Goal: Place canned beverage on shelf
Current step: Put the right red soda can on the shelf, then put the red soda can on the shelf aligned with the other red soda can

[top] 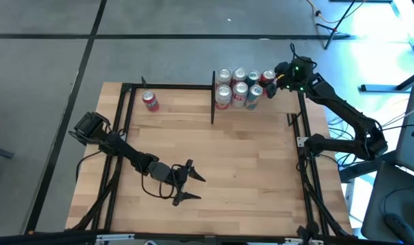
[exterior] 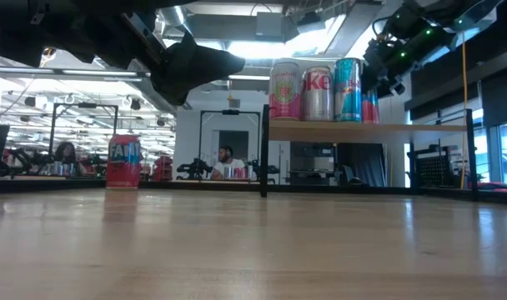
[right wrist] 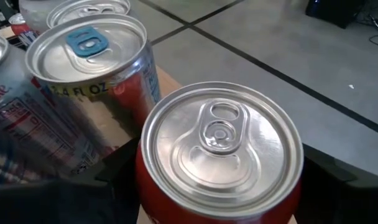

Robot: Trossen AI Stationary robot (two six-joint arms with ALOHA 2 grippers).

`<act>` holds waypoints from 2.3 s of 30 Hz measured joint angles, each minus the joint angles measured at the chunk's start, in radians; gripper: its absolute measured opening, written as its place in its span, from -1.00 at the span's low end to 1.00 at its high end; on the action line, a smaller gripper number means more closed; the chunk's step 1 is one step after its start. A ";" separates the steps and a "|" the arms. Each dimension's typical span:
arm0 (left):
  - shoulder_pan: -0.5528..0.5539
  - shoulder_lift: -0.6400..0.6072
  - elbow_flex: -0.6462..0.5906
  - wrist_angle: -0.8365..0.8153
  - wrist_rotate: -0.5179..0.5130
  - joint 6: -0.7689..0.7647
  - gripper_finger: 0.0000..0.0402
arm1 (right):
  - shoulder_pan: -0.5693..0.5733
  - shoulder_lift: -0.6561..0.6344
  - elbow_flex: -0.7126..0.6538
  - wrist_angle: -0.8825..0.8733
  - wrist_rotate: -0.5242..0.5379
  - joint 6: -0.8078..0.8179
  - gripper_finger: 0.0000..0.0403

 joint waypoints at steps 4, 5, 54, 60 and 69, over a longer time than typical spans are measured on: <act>0.000 0.000 0.000 0.000 0.000 0.000 0.64 | 0.000 -0.007 0.000 -0.009 -0.009 -0.009 0.45; 0.000 0.000 0.000 0.000 0.000 0.000 0.64 | 0.000 -0.010 0.000 -0.013 -0.010 -0.013 0.47; 0.065 -0.066 0.001 -0.145 -0.112 -0.053 0.64 | 1.173 -0.244 -0.039 0.048 0.470 0.071 0.78; 0.075 -0.197 0.001 -0.356 -0.196 -0.058 0.64 | 1.387 -0.244 -0.168 0.234 0.576 0.083 0.78; 0.185 -0.479 0.001 -0.764 -0.370 -0.087 0.64 | 1.493 -0.160 -0.201 0.290 0.678 0.079 0.78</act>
